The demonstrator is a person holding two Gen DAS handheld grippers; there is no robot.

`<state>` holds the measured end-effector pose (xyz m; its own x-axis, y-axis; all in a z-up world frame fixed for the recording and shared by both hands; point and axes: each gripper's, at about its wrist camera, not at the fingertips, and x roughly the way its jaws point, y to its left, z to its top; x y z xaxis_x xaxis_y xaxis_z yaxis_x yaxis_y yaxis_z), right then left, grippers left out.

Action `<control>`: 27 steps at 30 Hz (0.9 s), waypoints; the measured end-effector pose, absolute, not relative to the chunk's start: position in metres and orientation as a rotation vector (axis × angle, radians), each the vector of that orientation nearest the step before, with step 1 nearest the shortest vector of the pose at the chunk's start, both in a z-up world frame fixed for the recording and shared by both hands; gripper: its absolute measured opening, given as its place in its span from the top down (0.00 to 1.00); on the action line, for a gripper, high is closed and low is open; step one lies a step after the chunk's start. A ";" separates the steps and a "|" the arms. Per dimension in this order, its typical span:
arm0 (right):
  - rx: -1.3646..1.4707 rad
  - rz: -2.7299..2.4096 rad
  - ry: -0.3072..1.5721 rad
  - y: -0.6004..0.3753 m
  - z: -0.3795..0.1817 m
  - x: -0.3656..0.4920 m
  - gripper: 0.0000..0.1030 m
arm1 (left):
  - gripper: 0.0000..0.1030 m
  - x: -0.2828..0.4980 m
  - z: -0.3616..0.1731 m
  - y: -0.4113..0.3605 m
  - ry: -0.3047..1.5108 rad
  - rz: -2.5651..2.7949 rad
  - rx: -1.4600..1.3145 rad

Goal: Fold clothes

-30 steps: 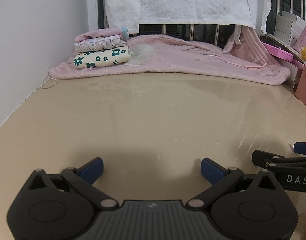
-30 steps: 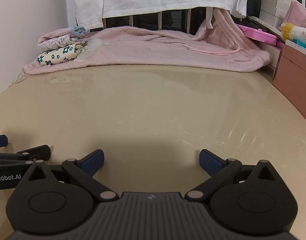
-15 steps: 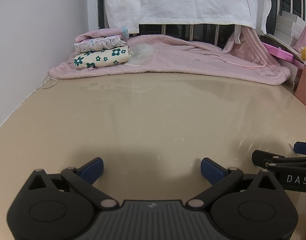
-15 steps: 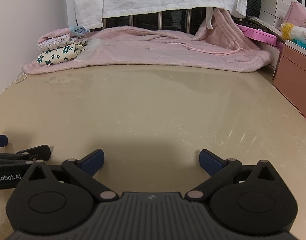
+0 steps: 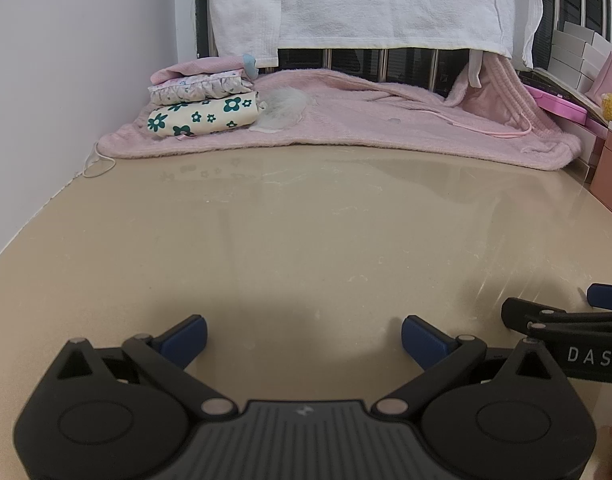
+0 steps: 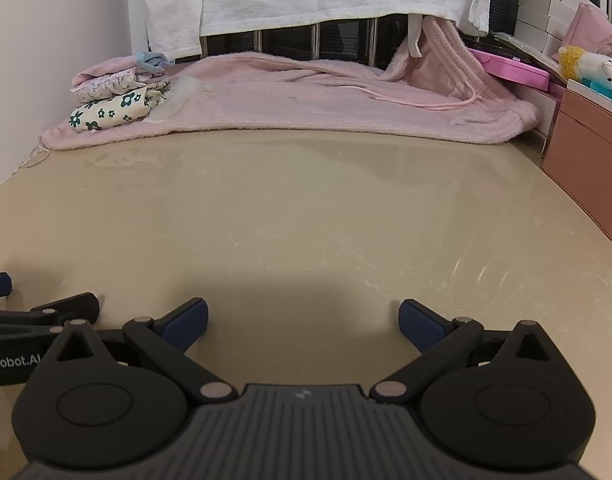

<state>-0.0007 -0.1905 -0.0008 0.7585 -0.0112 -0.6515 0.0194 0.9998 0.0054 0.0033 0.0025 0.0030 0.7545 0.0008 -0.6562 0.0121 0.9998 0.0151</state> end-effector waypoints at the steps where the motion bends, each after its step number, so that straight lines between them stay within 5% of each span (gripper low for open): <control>1: 0.014 -0.018 0.709 -0.191 -0.001 -0.001 0.00 | 0.00 0.004 0.004 0.003 0.716 -0.006 0.018; 3: 0.012 -0.041 0.713 -0.185 0.000 0.005 0.00 | 0.00 0.013 0.007 0.008 0.736 0.012 0.015; 6: 0.000 -0.020 0.727 -0.170 0.004 0.024 0.01 | 0.15 0.037 0.025 0.042 0.741 -0.055 -0.009; 8: 0.023 0.133 0.678 -0.160 0.018 0.044 0.03 | 0.14 0.059 0.048 0.078 0.660 -0.032 -0.043; 10: 0.065 0.239 0.576 -0.147 0.036 0.068 0.00 | 0.01 0.090 0.067 0.114 0.552 0.055 -0.035; 16: 0.042 0.372 0.489 -0.084 0.053 0.208 0.01 | 0.07 0.231 0.064 0.184 0.511 0.134 0.034; 17: 0.034 0.380 0.487 -0.072 0.051 0.234 0.06 | 0.14 0.253 0.060 0.192 0.530 0.130 0.032; 19: 0.031 0.416 0.522 -0.057 0.046 0.285 0.26 | 0.45 0.282 0.053 0.207 0.562 0.116 -0.034; 22: 0.157 0.494 0.646 -0.052 0.035 0.344 0.42 | 0.60 0.309 0.046 0.230 0.603 0.087 -0.186; 24: 0.244 0.567 0.725 -0.047 0.027 0.366 0.73 | 0.79 0.316 0.042 0.234 0.645 0.038 -0.218; 27: 0.285 0.596 0.751 -0.041 0.027 0.376 0.85 | 0.88 0.314 0.046 0.232 0.631 0.005 -0.208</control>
<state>0.3759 -0.0410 0.0274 0.5779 0.5996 -0.5536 -0.4028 0.7996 0.4454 0.3141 0.2323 0.0464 0.8081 -0.0588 -0.5861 -0.0676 0.9792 -0.1914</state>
